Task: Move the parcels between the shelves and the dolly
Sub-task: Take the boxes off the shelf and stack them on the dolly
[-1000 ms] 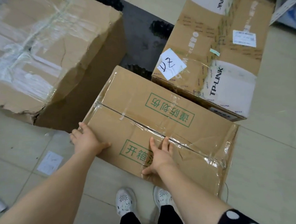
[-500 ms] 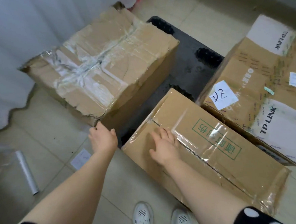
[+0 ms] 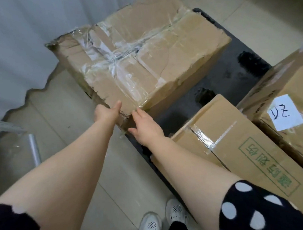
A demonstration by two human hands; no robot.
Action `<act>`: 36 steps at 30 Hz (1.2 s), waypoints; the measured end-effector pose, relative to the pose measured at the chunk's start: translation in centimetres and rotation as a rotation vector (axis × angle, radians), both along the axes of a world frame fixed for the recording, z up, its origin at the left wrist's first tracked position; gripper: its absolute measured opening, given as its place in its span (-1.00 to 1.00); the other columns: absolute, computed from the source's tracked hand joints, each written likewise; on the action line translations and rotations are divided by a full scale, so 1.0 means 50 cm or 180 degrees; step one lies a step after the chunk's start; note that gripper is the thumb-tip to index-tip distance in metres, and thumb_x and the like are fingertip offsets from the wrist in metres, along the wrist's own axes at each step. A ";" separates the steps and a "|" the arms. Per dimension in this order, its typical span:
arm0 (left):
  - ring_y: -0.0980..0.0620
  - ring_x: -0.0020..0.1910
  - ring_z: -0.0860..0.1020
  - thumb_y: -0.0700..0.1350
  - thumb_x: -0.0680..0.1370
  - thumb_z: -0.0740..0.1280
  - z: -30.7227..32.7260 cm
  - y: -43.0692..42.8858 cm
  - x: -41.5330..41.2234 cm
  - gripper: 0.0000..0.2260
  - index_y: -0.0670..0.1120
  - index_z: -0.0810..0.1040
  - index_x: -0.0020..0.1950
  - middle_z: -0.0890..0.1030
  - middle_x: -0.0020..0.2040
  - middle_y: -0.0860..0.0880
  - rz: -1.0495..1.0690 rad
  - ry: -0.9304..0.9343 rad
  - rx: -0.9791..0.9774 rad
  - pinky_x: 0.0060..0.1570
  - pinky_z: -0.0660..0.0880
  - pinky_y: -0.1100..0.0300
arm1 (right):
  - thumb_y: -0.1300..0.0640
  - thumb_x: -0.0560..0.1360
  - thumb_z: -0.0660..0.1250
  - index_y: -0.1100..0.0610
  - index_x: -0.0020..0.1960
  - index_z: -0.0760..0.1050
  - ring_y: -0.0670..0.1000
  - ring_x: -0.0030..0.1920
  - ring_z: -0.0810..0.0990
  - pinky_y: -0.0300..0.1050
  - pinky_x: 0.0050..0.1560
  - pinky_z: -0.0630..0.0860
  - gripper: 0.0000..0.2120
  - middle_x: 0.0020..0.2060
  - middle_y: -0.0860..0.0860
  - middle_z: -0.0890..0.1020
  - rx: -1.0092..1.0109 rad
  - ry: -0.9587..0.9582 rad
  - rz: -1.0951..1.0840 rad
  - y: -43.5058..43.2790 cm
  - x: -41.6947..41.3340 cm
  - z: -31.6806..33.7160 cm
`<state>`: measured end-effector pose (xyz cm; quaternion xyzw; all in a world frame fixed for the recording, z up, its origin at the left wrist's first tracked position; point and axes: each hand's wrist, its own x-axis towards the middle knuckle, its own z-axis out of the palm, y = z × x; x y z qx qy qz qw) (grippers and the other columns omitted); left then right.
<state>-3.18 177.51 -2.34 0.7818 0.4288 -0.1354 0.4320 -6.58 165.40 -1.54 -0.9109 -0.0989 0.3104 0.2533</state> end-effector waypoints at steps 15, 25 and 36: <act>-0.22 0.20 0.52 -0.13 0.47 0.46 0.011 -0.065 -0.018 -0.57 -0.28 0.45 0.25 0.53 0.22 -0.26 -0.0013 0.0196 0.0067 0.18 0.49 -0.03 | -0.10 0.49 0.33 0.07 0.49 0.18 0.14 0.48 0.12 -0.02 0.50 0.02 -0.34 0.42 0.12 0.26 -0.0551 -0.0612 0.0242 -0.039 0.023 -0.024; -0.22 0.02 0.55 -0.11 0.47 0.43 0.015 -0.021 -0.111 -0.68 -0.10 0.30 -0.29 0.49 -0.17 -0.17 -0.0468 0.0535 0.0346 -0.08 0.42 0.04 | -0.28 0.44 0.31 -0.03 0.56 -0.06 0.21 0.52 -0.26 0.26 0.47 -0.24 -0.13 0.55 0.11 -0.19 -0.0897 -0.0059 0.0763 -0.026 -0.007 -0.016; -0.17 0.03 0.52 -0.08 0.50 0.40 0.004 -0.063 -0.124 -0.70 -0.08 0.28 -0.25 0.55 -0.04 -0.17 -0.0782 0.0562 0.0542 -0.12 0.33 0.12 | -0.31 0.44 0.29 -0.01 0.56 -0.03 0.18 0.54 -0.19 0.33 0.45 -0.10 -0.13 0.55 0.09 -0.16 -0.1075 -0.0025 0.0723 -0.057 -0.026 -0.027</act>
